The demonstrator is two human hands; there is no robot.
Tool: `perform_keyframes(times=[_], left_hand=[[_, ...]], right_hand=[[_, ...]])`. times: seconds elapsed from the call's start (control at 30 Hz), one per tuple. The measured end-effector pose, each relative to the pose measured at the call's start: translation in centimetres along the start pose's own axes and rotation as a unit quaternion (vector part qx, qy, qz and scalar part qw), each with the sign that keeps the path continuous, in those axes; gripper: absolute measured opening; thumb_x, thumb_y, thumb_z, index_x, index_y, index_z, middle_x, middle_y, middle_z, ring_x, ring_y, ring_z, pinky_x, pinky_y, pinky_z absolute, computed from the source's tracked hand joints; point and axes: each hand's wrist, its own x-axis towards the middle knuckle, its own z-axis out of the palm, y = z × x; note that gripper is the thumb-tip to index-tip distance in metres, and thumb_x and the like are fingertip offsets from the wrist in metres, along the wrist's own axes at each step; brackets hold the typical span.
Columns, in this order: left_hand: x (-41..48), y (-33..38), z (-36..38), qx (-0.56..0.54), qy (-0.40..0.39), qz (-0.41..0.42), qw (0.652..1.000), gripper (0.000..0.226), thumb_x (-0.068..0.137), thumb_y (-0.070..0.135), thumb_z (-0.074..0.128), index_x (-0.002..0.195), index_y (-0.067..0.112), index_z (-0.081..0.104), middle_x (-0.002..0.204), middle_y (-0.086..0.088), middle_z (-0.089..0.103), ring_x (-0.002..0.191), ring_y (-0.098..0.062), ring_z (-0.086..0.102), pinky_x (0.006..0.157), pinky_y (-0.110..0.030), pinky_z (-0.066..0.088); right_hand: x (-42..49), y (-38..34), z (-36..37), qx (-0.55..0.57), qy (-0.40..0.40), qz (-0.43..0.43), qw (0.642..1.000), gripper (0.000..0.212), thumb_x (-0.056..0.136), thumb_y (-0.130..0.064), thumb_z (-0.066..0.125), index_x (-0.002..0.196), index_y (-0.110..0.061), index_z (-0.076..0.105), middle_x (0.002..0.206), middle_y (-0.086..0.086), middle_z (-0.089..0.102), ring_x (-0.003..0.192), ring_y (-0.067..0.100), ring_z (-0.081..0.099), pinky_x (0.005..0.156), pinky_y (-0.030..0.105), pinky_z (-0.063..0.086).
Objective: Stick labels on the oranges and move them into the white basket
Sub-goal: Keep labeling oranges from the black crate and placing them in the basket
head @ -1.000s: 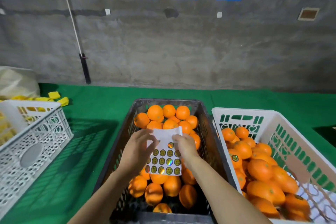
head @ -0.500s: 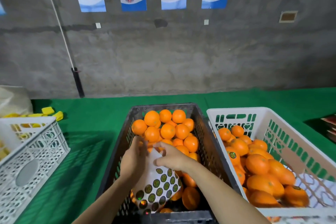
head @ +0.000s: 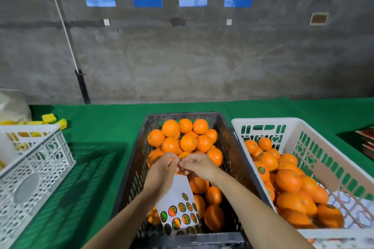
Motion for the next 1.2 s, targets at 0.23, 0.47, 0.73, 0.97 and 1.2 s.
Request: perform_keyframes(times=[0.23, 0.47, 0.73, 0.97, 1.2], left_hand=[[-0.4, 0.8, -0.8, -0.013, 0.010, -0.026, 1.000, 0.016, 0.102, 0.041, 0.044, 0.099, 0.042, 0.059, 0.083, 0.019, 0.067, 0.081, 0.002, 0.061, 0.062, -0.016, 0.038], [-1.0, 1.6, -1.1, 0.085, 0.016, -0.023, 0.996, 0.049, 0.099, 0.059, 0.040, 0.141, 0.034, 0.045, 0.121, 0.003, 0.067, 0.108, -0.019, 0.064, 0.071, -0.029, 0.044], [-1.2, 1.8, -1.9, 0.197, -0.005, -0.080, 0.977, 0.038, 0.100, 0.049, 0.043, 0.108, 0.016, 0.060, 0.076, 0.004, 0.059, 0.061, -0.012, 0.048, 0.055, -0.031, 0.038], [-1.1, 1.4, -1.9, 0.223, -0.049, -0.108, 0.968, 0.042, 0.098, 0.048, 0.046, 0.125, 0.017, 0.054, 0.108, -0.005, 0.068, 0.094, -0.024, 0.066, 0.068, -0.032, 0.046], [-1.1, 1.1, -1.8, 0.267, -0.083, -0.101, 0.955, 0.034, 0.099, 0.043, 0.050, 0.109, 0.012, 0.056, 0.102, -0.006, 0.066, 0.089, -0.025, 0.064, 0.066, -0.035, 0.049]], right_hand=[[0.1, -0.3, 0.2, 0.044, 0.015, 0.032, 0.998, 0.017, 0.093, -0.019, 0.065, 0.080, -0.023, 0.076, 0.074, -0.005, 0.073, 0.070, 0.005, 0.065, 0.064, 0.022, 0.049], [1.0, 1.2, -1.1, 0.020, 0.172, 0.039, 0.984, 0.021, 0.097, -0.016, 0.060, 0.077, -0.009, 0.064, 0.075, 0.005, 0.062, 0.073, 0.020, 0.056, 0.060, 0.028, 0.042], [3.8, 2.4, -2.0, 0.042, 0.200, 0.079, 0.976, 0.015, 0.103, -0.023, 0.054, 0.097, -0.018, 0.066, 0.076, 0.003, 0.067, 0.062, 0.013, 0.058, 0.043, 0.017, 0.042], [5.7, 2.1, -2.3, 0.050, 0.141, 0.087, 0.985, 0.014, 0.103, -0.027, 0.055, 0.100, -0.019, 0.066, 0.075, 0.002, 0.069, 0.061, 0.013, 0.059, 0.045, 0.025, 0.043], [6.5, 2.3, -2.3, 0.047, 0.118, 0.102, 0.987, 0.012, 0.103, -0.020, 0.053, 0.106, -0.016, 0.064, 0.079, 0.007, 0.067, 0.057, 0.015, 0.054, 0.041, 0.023, 0.038]])
